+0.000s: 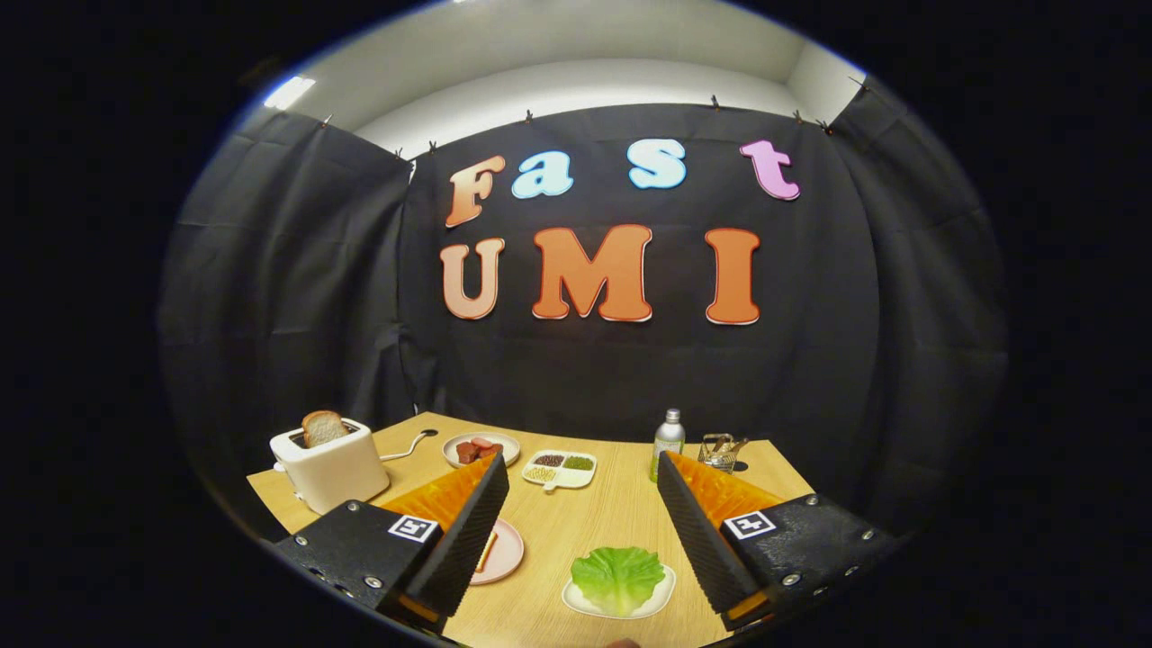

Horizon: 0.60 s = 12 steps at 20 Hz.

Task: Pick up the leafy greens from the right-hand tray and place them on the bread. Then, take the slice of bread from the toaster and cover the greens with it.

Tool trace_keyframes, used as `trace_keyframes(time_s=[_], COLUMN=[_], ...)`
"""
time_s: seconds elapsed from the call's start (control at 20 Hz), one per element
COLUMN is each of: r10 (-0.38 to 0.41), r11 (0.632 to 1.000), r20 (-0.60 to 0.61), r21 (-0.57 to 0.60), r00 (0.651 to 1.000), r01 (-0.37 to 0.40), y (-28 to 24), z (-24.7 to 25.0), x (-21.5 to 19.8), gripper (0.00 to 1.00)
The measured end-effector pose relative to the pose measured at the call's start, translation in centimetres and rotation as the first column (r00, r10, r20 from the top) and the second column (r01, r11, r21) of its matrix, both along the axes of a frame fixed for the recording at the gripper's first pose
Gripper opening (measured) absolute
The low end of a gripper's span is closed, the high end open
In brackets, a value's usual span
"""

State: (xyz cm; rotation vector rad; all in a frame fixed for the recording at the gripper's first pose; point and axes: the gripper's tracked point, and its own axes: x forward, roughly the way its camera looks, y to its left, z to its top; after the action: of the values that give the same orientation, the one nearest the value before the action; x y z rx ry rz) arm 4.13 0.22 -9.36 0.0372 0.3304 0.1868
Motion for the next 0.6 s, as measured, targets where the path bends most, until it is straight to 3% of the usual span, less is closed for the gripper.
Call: trace_keyframes(time_s=[0.35, 0.6], r10=[0.093, 0.168], r11=[0.996, 0.986], r20=[-0.194, -0.391], r21=[0.005, 0.065], r00=[0.977, 0.905], r01=[-0.093, -0.155], y=[1.2, 1.8], z=[-5.2, -10.6], x=[0.6, 0.2], gripper=[0.99, 0.99])
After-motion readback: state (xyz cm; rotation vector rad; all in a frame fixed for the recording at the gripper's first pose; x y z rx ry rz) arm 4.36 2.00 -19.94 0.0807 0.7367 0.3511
